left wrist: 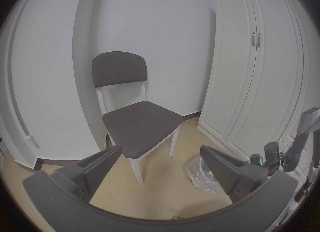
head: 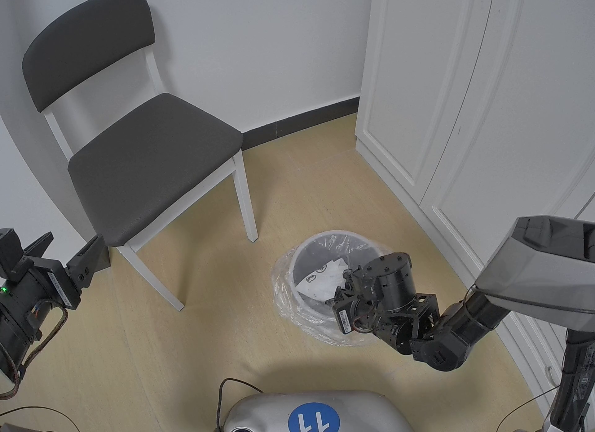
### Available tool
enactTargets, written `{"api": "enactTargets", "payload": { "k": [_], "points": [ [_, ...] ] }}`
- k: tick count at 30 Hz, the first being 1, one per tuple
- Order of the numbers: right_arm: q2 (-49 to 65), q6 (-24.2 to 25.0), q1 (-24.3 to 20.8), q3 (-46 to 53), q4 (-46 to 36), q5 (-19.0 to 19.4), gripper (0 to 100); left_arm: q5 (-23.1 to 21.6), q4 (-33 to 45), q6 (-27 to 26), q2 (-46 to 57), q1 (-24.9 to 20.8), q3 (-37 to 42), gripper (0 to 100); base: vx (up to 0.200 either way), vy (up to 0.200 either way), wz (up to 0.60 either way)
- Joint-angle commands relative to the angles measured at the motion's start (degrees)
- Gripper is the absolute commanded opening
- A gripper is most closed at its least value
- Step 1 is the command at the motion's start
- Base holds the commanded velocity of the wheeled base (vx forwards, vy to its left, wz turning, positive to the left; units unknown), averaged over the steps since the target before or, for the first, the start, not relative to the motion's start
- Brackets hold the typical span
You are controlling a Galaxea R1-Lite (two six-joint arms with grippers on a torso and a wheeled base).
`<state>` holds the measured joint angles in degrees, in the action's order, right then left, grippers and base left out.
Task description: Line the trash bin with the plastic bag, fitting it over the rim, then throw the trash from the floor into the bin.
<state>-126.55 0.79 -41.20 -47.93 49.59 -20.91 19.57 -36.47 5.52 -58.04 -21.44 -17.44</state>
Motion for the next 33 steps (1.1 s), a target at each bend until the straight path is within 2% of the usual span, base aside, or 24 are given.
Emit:
{"api": "enactTargets", "payload": {
  "k": [1, 6, 12, 17, 23, 33],
  "points": [
    [2.7, 0.4, 1.7, -1.0, 0.2, 0.1, 0, 0.0, 0.0, 0.0, -0.3, 0.0, 0.0, 100, 0.000, 0.000, 0.00],
    [0.3, 0.9, 1.7, -2.9, 2.6, 0.4, 0, 0.0, 0.0, 0.0, -0.3, 0.0, 0.0, 100, 0.000, 0.000, 0.00],
    [-10.6, 3.1, -0.4, -8.1, 13.6, 0.1, 0, 0.0, -0.1, 0.0, -0.4, 0.1, 0.0, 100, 0.000, 0.000, 0.00],
    [-15.0, 3.5, -1.1, -10.3, 19.2, -0.2, 0, 0.0, -0.1, 0.0, -0.3, 0.1, 0.0, 100, 0.000, 0.000, 0.00],
    [-15.6, 5.6, -3.2, -10.5, 20.3, -0.1, 0, 0.0, -0.1, 0.0, -0.3, 0.1, 0.0, 100, 0.000, 0.000, 0.00],
    [-19.1, 6.0, -3.1, -12.8, 22.1, -0.3, 0, 0.0, -0.1, 0.0, -0.4, 0.1, 0.0, 100, 0.000, 0.000, 0.00]
  ]
}}
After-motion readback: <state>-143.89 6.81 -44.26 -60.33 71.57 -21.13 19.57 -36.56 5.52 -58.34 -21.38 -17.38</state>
